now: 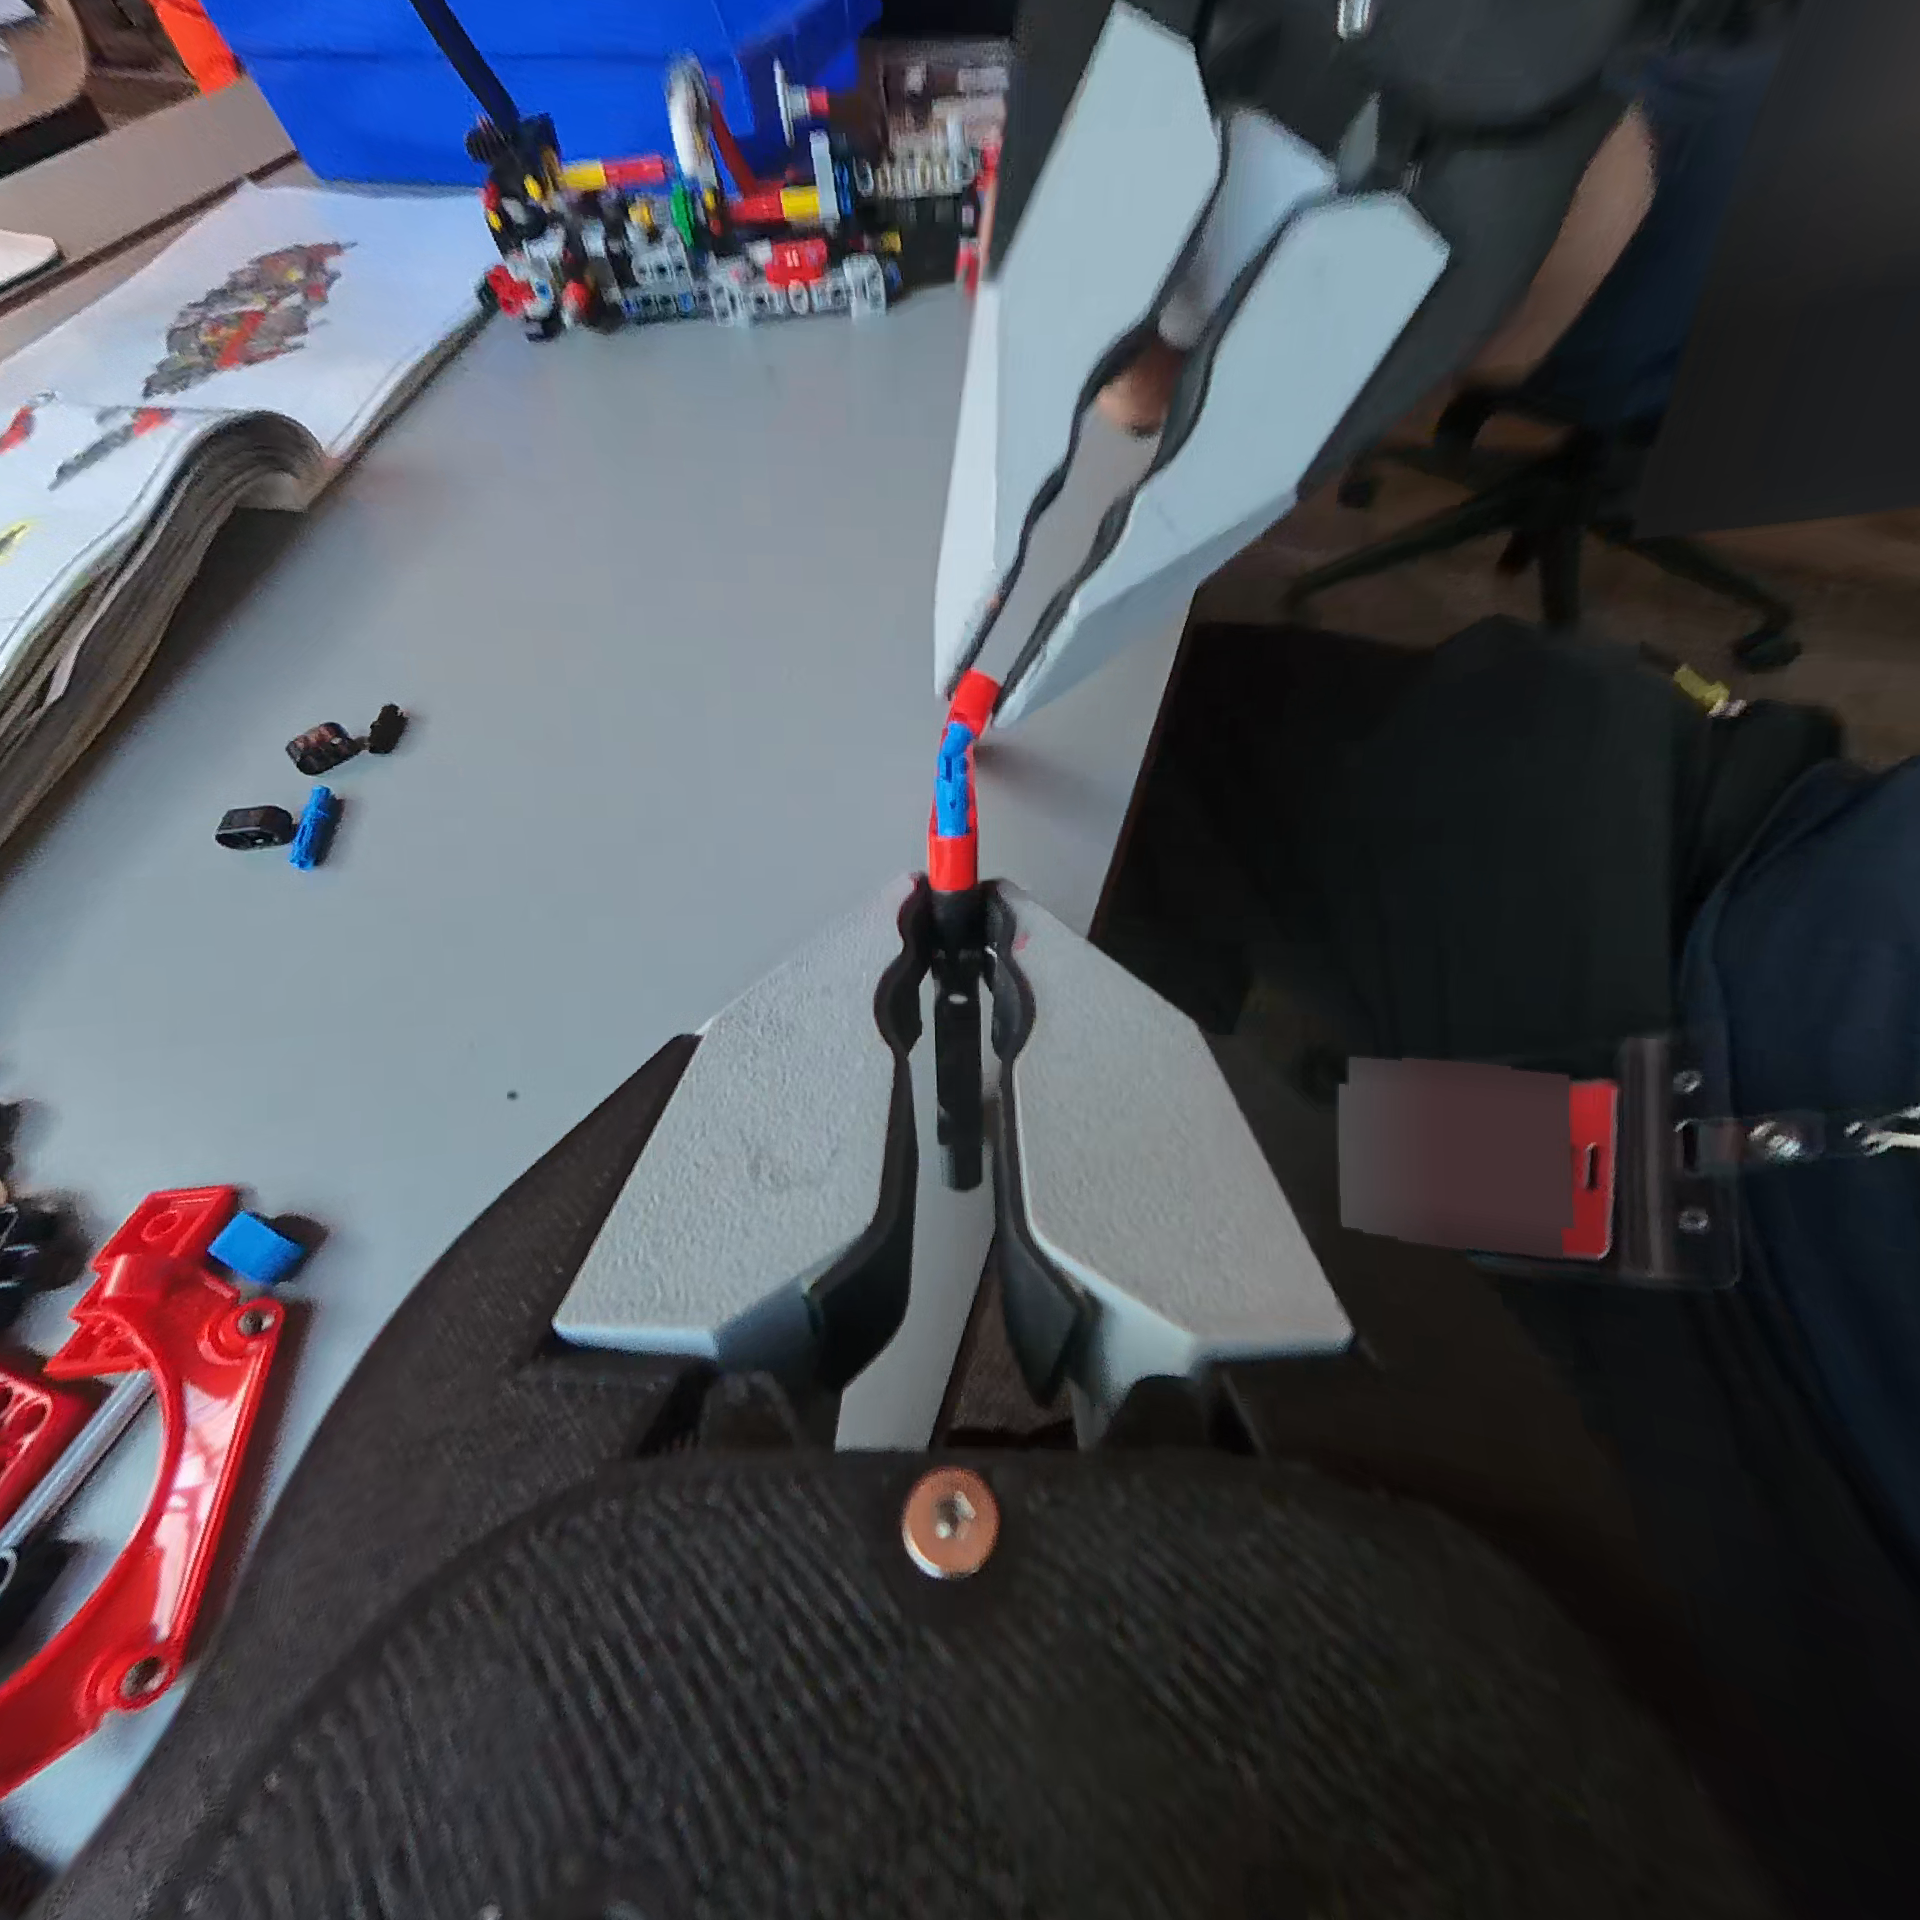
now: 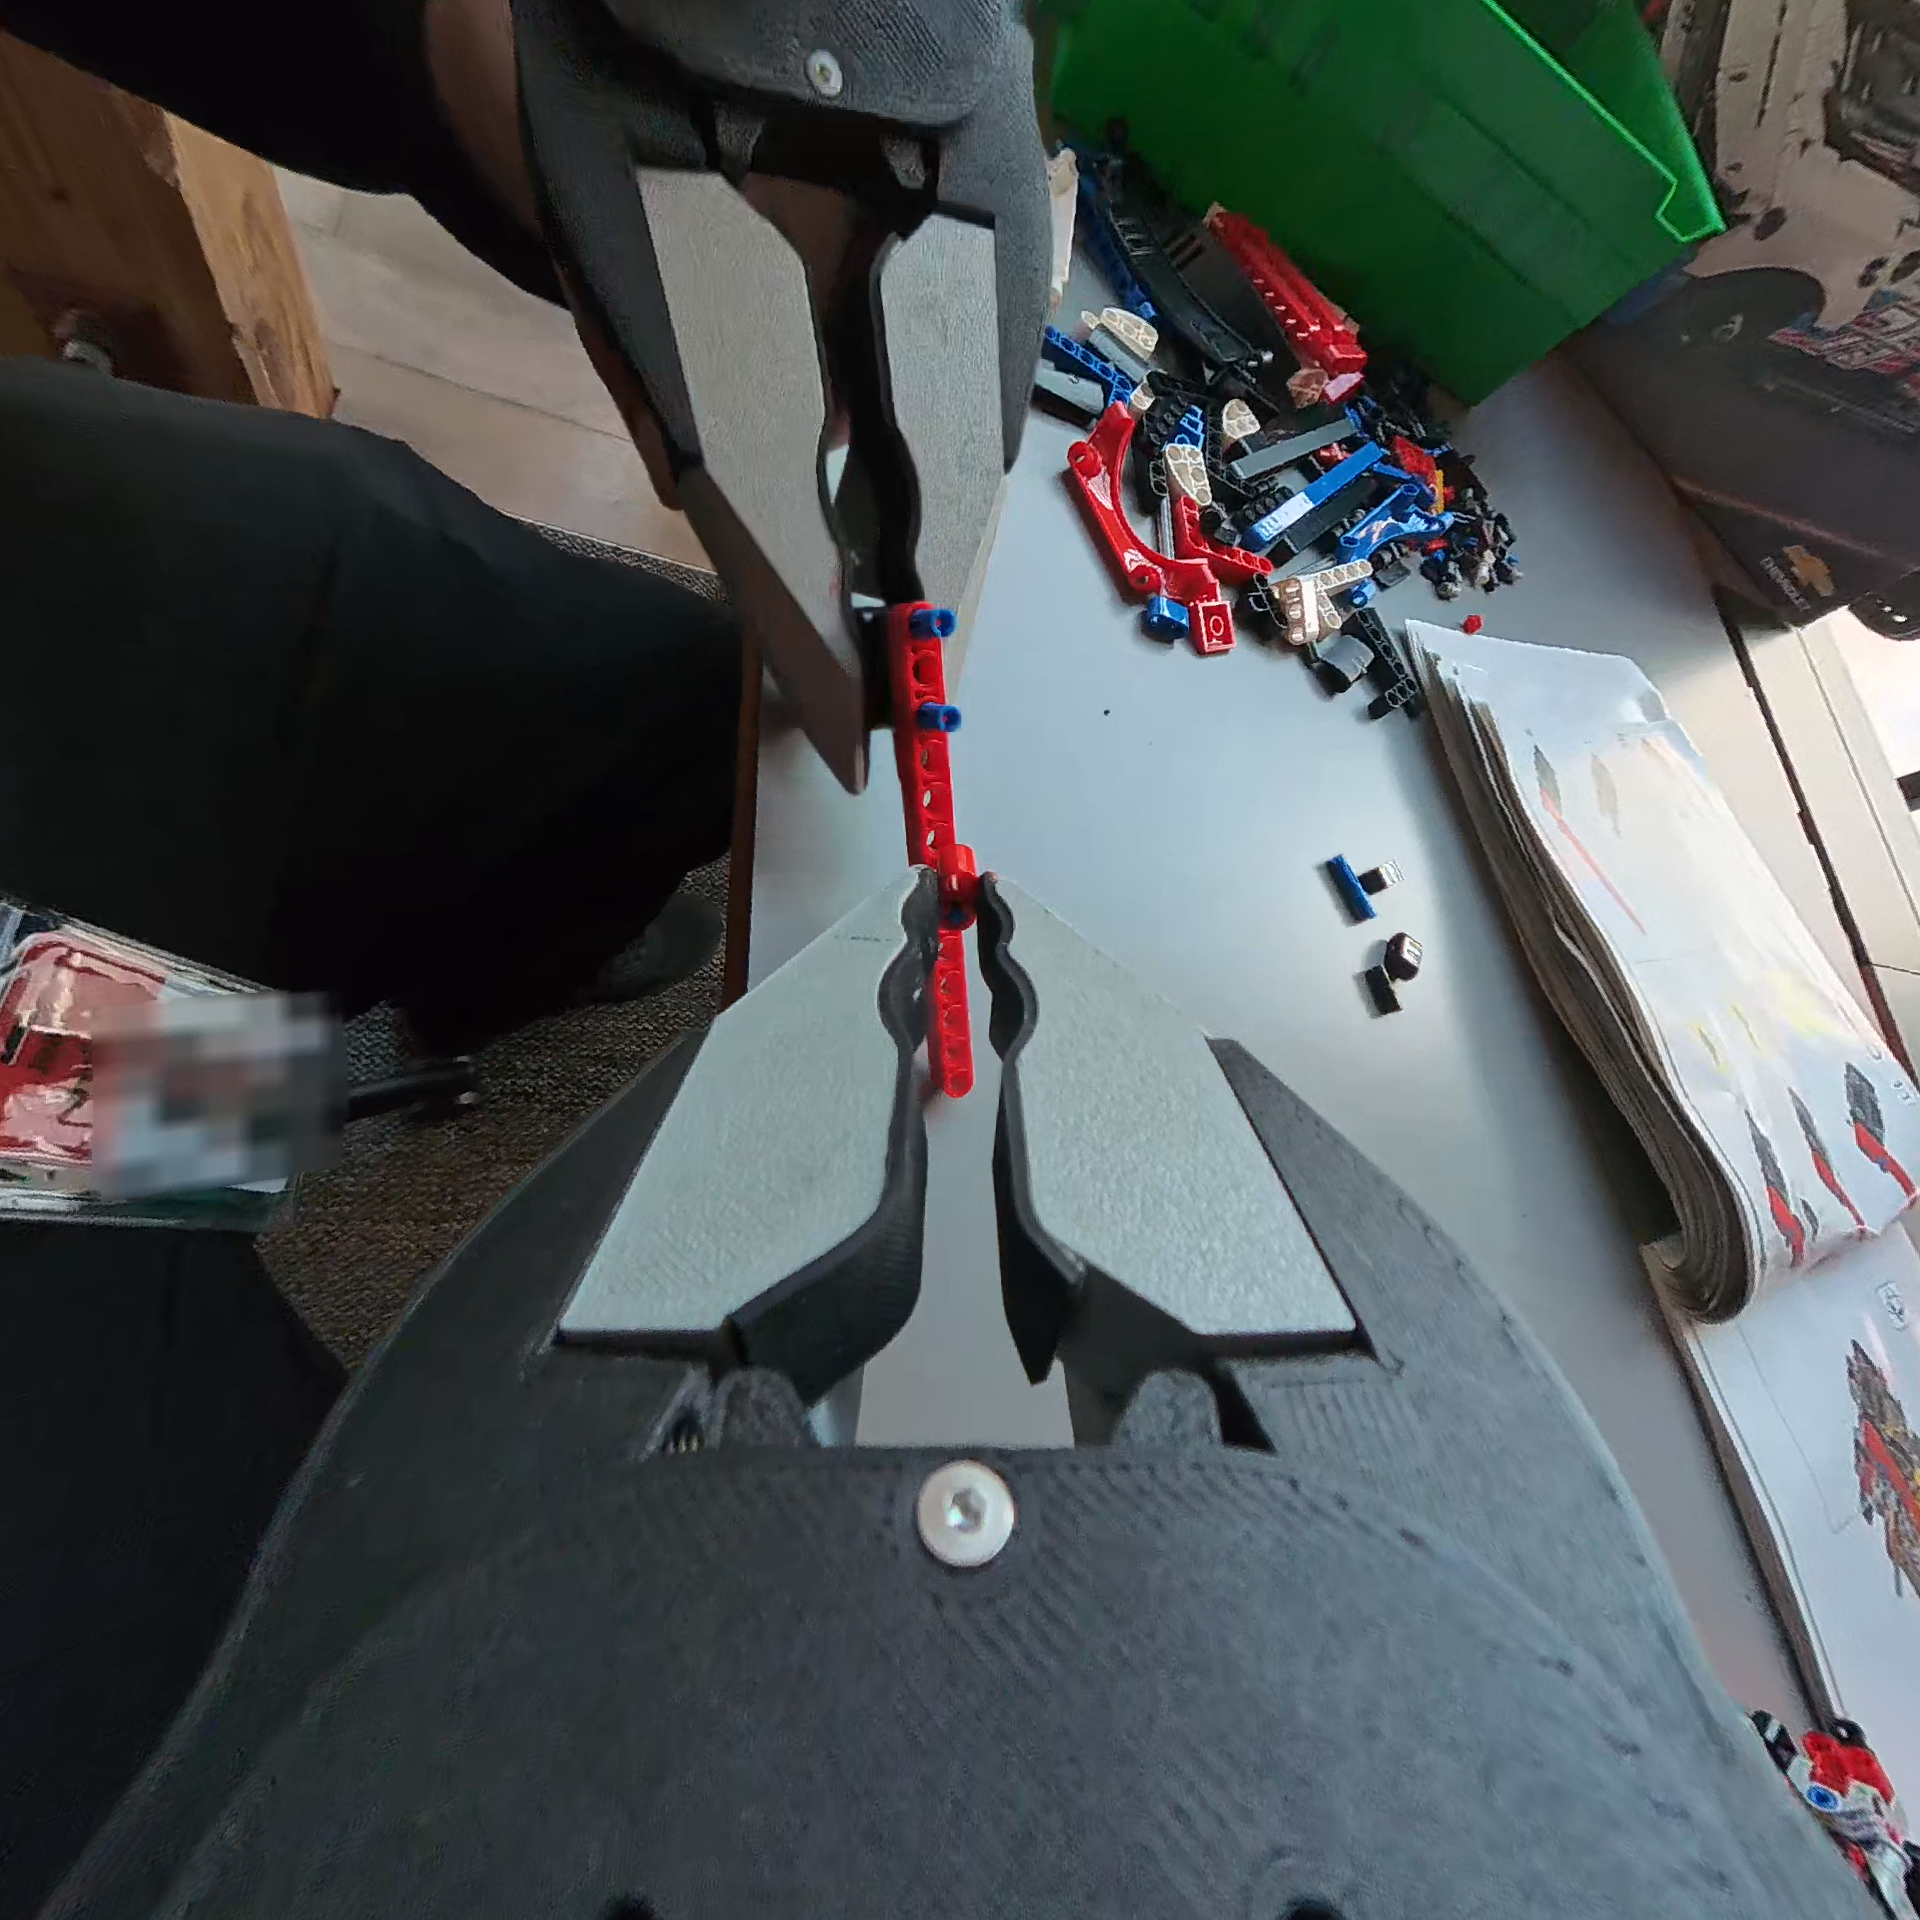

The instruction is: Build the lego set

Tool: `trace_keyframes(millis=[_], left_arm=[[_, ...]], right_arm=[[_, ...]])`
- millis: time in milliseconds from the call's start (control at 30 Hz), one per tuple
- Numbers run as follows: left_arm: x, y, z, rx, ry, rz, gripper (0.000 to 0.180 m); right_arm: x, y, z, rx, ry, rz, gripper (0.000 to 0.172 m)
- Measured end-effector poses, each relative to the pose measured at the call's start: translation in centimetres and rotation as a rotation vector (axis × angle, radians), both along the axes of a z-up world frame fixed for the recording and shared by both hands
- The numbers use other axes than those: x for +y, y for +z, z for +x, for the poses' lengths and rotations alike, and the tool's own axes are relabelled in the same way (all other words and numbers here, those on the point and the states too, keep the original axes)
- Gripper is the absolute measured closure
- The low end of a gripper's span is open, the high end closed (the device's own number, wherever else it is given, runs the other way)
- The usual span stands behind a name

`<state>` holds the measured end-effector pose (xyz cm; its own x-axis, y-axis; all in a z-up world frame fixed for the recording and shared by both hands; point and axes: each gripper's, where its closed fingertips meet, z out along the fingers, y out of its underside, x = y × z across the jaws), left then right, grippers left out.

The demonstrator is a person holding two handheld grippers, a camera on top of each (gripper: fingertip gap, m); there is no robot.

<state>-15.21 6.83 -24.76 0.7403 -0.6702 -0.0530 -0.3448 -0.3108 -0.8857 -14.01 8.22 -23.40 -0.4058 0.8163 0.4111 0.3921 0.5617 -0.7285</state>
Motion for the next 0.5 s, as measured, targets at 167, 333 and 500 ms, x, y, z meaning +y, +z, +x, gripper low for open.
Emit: trace_keyframes(millis=[167,333,500], left_arm=[[-0.4,-0.7,0.2,0.102,-0.016,0.052,0.174],[-0.4,1.0,0.2,0.002,-0.009,0.110,0.175],[-0.6,1.4,0.1,0.001,-0.013,0.153,0.175]], right_arm=[[-0.1,-0.1,0.0,-0.011,0.002,-0.010,0.168],[-0.3,-0.2,0.0,0.001,-0.001,-0.013,0.168],[0.2,-0.4,0.2,-0.008,-0.023,-0.032,0.168]])
